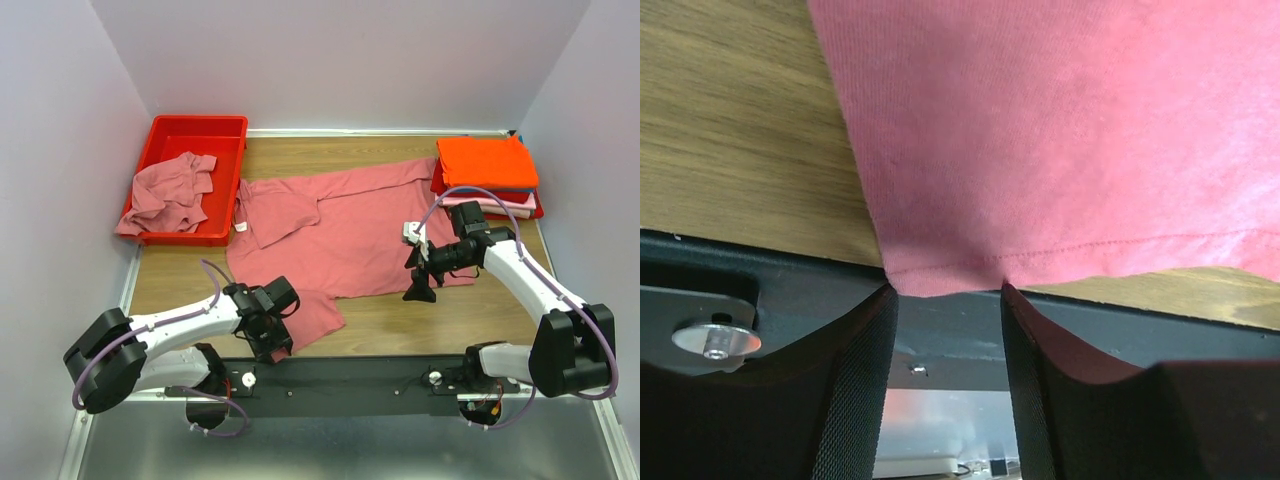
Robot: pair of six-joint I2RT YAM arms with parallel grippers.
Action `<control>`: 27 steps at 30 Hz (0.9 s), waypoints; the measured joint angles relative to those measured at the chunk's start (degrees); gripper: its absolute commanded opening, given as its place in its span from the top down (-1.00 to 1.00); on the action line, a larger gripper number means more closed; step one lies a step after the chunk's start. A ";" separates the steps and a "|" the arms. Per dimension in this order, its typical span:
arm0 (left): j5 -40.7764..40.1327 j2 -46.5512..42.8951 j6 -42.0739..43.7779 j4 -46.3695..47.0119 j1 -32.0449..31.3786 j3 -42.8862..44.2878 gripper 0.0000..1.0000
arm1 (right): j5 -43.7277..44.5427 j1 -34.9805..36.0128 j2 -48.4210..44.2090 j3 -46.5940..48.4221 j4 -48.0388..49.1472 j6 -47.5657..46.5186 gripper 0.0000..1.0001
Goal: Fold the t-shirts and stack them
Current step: Fold the tshirt
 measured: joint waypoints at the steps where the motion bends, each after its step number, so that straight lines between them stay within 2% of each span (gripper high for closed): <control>1: 0.00 0.02 -0.07 0.35 0.00 -0.42 -0.03 | 0.00 0.00 -0.02 0.00 0.00 0.00 -0.99; 12: 0.07 0.09 -0.15 0.81 0.00 -0.61 0.19 | 0.02 0.00 -0.02 0.00 0.00 0.02 -1.00; 15: 0.02 0.00 0.02 0.79 0.00 -0.57 0.34 | 0.02 0.00 -0.02 0.00 0.00 0.02 -0.99; 20: -0.15 -1.44 0.87 0.68 0.00 0.66 0.76 | 0.09 0.00 -0.02 0.00 0.00 0.04 -0.99; 27: -0.68 -2.84 2.03 0.94 0.00 2.19 0.86 | 3.82 -0.39 -0.02 0.87 -0.02 3.08 -0.99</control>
